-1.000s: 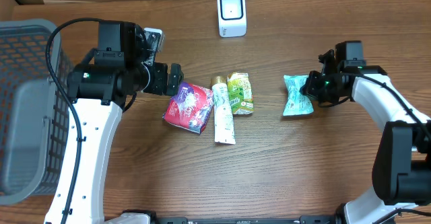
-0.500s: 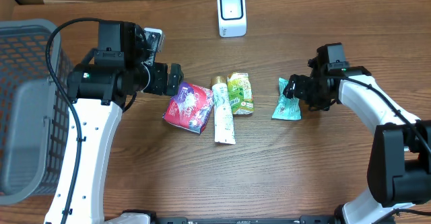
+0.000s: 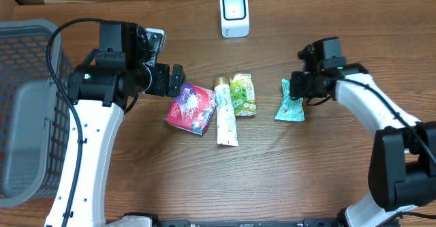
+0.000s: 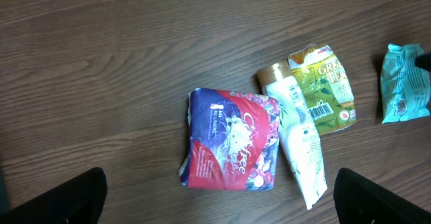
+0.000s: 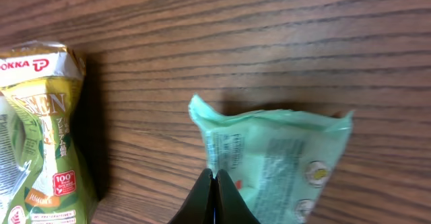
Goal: Scan the item barcode
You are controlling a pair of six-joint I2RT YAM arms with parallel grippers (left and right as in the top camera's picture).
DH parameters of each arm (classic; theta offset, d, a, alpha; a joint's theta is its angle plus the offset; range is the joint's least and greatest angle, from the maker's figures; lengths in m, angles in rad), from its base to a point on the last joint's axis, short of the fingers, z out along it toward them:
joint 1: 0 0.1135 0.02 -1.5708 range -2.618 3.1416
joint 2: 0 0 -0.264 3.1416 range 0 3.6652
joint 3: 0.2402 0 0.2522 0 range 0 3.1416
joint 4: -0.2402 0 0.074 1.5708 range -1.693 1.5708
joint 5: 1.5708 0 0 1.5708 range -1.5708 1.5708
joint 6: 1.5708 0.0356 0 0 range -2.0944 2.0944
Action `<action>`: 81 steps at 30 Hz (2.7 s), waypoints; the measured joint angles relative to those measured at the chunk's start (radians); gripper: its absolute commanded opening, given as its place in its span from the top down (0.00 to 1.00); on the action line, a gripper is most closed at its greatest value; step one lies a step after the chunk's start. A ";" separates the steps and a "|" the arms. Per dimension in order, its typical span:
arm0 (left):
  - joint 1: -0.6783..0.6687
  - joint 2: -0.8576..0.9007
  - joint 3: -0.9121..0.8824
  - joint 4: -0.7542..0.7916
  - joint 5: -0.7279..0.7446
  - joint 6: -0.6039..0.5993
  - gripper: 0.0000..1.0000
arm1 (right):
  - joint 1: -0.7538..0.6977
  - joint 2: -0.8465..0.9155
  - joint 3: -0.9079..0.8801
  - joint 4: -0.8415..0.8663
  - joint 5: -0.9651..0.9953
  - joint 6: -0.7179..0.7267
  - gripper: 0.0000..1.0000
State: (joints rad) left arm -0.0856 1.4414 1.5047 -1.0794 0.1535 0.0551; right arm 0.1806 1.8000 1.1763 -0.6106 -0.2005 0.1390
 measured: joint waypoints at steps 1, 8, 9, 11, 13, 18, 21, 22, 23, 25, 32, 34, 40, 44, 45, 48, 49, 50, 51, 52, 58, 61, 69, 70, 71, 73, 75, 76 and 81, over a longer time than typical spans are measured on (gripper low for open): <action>0.000 0.000 0.000 0.000 0.000 0.000 0.01 | 0.012 0.000 0.000 0.000 0.020 0.013 0.96; 0.000 0.000 0.000 0.000 0.000 0.000 0.00 | 0.057 0.002 0.000 -0.005 0.134 0.090 0.96; 0.000 0.000 0.000 0.000 0.000 0.000 0.01 | 0.062 0.004 0.000 -0.003 0.147 0.100 0.96; 0.000 0.000 0.000 0.000 0.000 0.000 0.01 | 0.072 0.013 0.000 -0.002 0.163 0.114 0.96; 0.000 0.000 0.000 0.000 0.000 0.000 0.00 | 0.084 0.031 0.000 0.002 0.174 0.123 0.96; 0.000 0.000 0.000 0.000 0.000 0.000 0.00 | 0.110 0.079 0.000 0.018 0.183 0.125 0.96; 0.000 0.000 0.000 0.000 0.000 0.000 0.01 | 0.115 0.084 0.002 0.019 0.190 0.122 0.89; 0.000 0.000 0.000 0.000 0.000 0.000 0.00 | 0.115 0.084 0.002 0.020 0.191 0.125 0.80; 0.000 0.000 0.000 0.000 0.000 0.000 0.00 | 0.114 0.084 0.003 0.020 0.195 0.124 0.71; 0.000 0.000 0.000 0.000 0.000 0.000 0.00 | 0.115 0.084 0.004 0.019 0.185 0.114 0.51; 0.000 0.000 0.000 0.000 0.000 0.000 0.00 | 0.111 0.088 0.064 -0.111 0.107 0.071 0.48; 0.000 0.000 0.000 0.000 0.000 0.000 0.01 | 0.098 0.088 0.111 -0.181 0.089 0.077 0.51; 0.000 0.000 0.000 0.000 0.000 0.000 0.00 | 0.042 0.021 0.239 -0.319 0.069 0.141 0.80; 0.000 0.000 0.000 0.000 0.000 0.000 0.00 | 0.035 -0.017 0.237 -0.336 0.070 0.169 0.92; 0.000 0.000 0.000 0.000 0.000 0.000 0.00 | 0.037 -0.017 0.227 -0.332 0.079 0.185 0.94; 0.000 0.000 0.000 0.000 0.000 0.000 0.01 | 0.045 -0.017 0.157 -0.317 0.122 0.244 0.96; 0.000 0.000 0.000 0.000 0.000 0.000 0.00 | 0.045 -0.017 0.128 -0.305 0.128 0.259 0.96; 0.000 0.000 0.000 0.000 0.000 0.000 0.00 | 0.045 -0.016 0.098 -0.291 0.138 0.275 0.96; 0.000 0.000 0.000 0.001 0.000 0.000 0.00 | 0.045 -0.016 0.071 -0.273 0.143 0.284 0.96; 0.000 0.000 0.000 0.000 0.000 0.000 0.00 | 0.045 -0.016 0.045 -0.253 0.150 0.291 0.96; 0.000 0.000 0.000 0.001 0.000 0.000 0.00 | 0.045 -0.016 -0.073 -0.117 0.165 0.315 0.95; 0.000 0.000 0.000 0.002 0.000 0.000 0.00 | 0.044 -0.019 -0.117 -0.045 0.167 0.321 0.94; 0.000 0.000 0.000 0.002 0.000 0.000 0.00 | 0.050 -0.048 -0.179 0.049 0.162 0.331 0.42; 0.000 0.000 0.000 0.002 0.000 0.000 0.00 | 0.053 -0.049 -0.179 0.049 0.159 0.331 0.41; 0.000 0.000 0.000 0.002 0.000 0.000 0.00 | 0.055 -0.051 -0.179 0.045 0.164 0.331 0.40; 0.000 0.000 0.000 0.002 0.000 0.000 0.00 | 0.055 -0.050 -0.178 0.021 0.164 0.328 0.40; 0.000 0.000 0.000 0.002 0.000 0.000 0.00 | 0.054 -0.050 -0.169 -0.027 0.162 0.329 0.39; 0.000 0.000 0.000 0.002 0.000 0.000 0.00 | 0.054 -0.050 -0.154 -0.072 0.159 0.329 0.38; 0.000 0.000 0.000 0.002 0.000 0.000 0.00 | 0.054 -0.039 -0.011 -0.261 0.159 0.307 0.10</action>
State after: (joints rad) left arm -0.0856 1.4414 1.5047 -1.0775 0.1539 0.0551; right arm 0.2344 1.7607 1.1648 -0.8719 -0.0410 0.4461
